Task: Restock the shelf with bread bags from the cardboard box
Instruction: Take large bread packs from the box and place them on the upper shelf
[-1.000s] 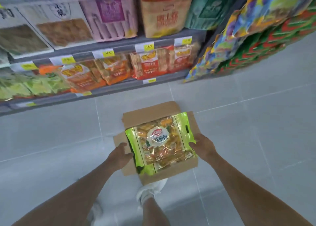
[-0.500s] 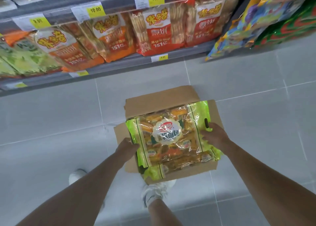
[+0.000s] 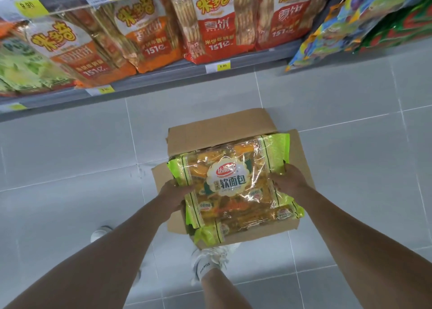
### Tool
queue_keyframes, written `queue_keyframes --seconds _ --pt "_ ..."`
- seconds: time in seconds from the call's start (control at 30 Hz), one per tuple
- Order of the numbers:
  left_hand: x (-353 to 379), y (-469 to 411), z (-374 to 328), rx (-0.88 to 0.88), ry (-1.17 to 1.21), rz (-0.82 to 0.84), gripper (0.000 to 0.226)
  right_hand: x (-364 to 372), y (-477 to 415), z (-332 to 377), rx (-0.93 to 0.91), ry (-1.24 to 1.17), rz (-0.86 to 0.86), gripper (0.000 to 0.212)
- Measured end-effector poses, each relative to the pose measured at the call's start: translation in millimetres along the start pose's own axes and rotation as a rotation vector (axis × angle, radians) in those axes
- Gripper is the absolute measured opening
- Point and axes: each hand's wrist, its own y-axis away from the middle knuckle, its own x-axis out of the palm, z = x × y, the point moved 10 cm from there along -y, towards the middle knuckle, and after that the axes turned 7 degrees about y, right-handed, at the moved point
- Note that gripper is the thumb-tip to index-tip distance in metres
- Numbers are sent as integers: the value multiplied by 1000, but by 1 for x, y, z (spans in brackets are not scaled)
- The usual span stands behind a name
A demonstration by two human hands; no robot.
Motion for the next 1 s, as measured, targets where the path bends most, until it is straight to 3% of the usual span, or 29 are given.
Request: queue_keyframes --seconds 0.17,0.3,0.43,0.6,0.83,0.93,1.0 --pt "-5 17 -11 47 -42 -65 7 -7 14 0 6 -33 -33 46" --pt "-11 36 -24 97 -54 -128 24 -15 36 4 11 -56 -56 55" --pt "-20 59 -35 109 -55 -111 17 -29 62 12 -2 -58 -90 44" --pt "-42 105 -58 152 -47 -77 14 -50 110 27 -26 -127 -127 67" --pt "-100 208 -108 267 14 0 12 -100 269 109 -115 -234 -248 7" --pt "-135 269 -141 357 41 55 16 -120 336 142 -166 -301 -268 6" --pt "-162 310 -163 404 72 90 19 -134 377 165 -201 -330 -279 17"
